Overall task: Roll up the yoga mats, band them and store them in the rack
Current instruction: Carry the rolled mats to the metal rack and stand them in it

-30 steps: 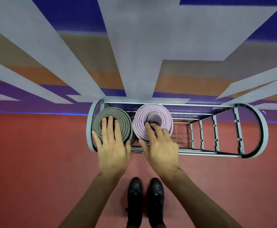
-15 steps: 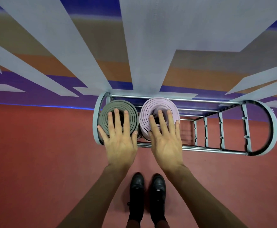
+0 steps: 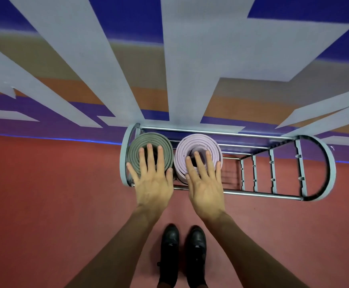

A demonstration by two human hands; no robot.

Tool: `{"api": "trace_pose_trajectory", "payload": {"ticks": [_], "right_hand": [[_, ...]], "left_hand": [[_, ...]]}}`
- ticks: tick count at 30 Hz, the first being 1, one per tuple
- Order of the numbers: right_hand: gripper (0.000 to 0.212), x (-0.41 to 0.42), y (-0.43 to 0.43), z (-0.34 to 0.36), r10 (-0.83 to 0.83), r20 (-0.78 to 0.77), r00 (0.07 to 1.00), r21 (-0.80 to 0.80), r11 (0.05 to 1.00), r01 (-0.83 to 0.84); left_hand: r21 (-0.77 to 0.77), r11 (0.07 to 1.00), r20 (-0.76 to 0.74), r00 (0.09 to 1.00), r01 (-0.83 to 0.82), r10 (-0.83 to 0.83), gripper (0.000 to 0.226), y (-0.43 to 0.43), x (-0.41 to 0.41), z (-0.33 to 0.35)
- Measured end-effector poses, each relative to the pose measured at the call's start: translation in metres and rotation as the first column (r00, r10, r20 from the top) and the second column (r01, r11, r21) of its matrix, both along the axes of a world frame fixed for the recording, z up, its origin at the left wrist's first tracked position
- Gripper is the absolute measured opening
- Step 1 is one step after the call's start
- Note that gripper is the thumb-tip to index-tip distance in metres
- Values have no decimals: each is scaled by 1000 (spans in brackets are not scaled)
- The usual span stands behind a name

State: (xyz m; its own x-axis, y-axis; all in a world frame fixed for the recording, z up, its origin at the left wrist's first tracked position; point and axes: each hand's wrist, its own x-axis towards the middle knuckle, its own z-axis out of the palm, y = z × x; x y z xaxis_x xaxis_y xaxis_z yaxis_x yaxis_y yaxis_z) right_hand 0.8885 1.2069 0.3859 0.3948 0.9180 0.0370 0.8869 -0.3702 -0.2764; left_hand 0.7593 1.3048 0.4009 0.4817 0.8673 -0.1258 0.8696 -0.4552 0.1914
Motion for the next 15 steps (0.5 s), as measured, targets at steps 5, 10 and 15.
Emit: {"api": "trace_pose_trajectory", "payload": {"ticks": [5, 10, 15], "right_hand": [[54, -1, -1, 5, 3, -16, 1000, -20, 1000, -4], [69, -2, -4, 14, -15, -60, 998, -97, 995, 9], [76, -4, -11, 21, 24, -79, 997, -134, 990, -35]], "left_hand": [[-15, 1000, -6, 1000, 8, -8, 69, -2, -3, -5], [-51, 998, 25, 999, -38, 39, 77, -1, -5, 1], [-9, 999, 30, 999, 43, -43, 80, -5, -14, 5]]}}
